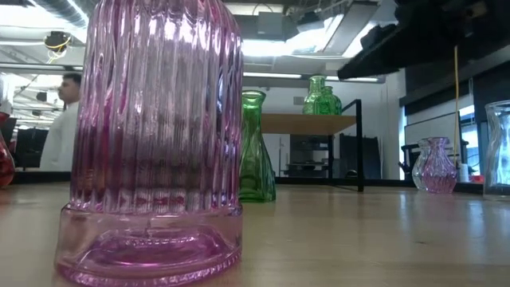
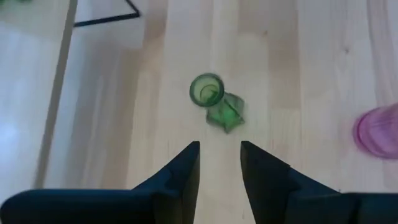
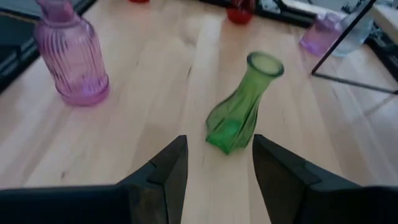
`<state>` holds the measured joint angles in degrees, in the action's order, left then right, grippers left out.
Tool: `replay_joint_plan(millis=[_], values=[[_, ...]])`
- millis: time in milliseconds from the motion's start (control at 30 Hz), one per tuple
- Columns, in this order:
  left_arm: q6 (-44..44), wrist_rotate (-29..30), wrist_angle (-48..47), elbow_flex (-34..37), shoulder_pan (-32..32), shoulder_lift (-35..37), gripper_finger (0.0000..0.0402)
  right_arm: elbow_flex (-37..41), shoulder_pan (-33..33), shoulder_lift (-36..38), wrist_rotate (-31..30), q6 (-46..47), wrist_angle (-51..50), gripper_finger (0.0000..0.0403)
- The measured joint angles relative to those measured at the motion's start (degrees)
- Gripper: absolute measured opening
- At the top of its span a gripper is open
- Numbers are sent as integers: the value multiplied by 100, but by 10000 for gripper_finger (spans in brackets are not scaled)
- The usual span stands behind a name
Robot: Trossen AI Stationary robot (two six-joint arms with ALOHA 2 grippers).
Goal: Sort vases onto shelf
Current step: Put the green vase on the shelf aligned with the other green vases
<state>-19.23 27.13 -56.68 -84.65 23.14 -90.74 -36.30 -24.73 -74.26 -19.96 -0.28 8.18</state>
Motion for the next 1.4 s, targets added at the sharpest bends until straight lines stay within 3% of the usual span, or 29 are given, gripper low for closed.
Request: replay_joint_plan(millis=[167, 300, 500, 833, 1033, 1233, 1400], values=[[-698, 587, 1897, 2145, 604, 1094, 108, -149, 75, -32, 12, -16, 194, 163], [-833, 1151, 3715, 3649, 893, 1531, 108, -453, 341, -273, 274, 4, 226, 163], [-591, 1247, 5812, 5012, 999, 1589, 108, -1078, 793, -799, 737, 37, 97, 166], [-573, 1275, 6422, 5428, 1031, 1565, 108, -1966, 1399, -1565, 1331, 427, -784, 266], [-576, 1284, 6620, 5428, 1128, 1562, 108, -1942, 1354, -2016, 1358, 454, -807, 288], [-571, 1285, 6723, 5428, 1129, 1562, 108, -1854, 1193, -2514, 1200, 344, -81, 277], [-571, 1351, 6732, 5428, 1130, 1562, 108, -1155, 1200, -2588, 915, 318, 1783, 264]])
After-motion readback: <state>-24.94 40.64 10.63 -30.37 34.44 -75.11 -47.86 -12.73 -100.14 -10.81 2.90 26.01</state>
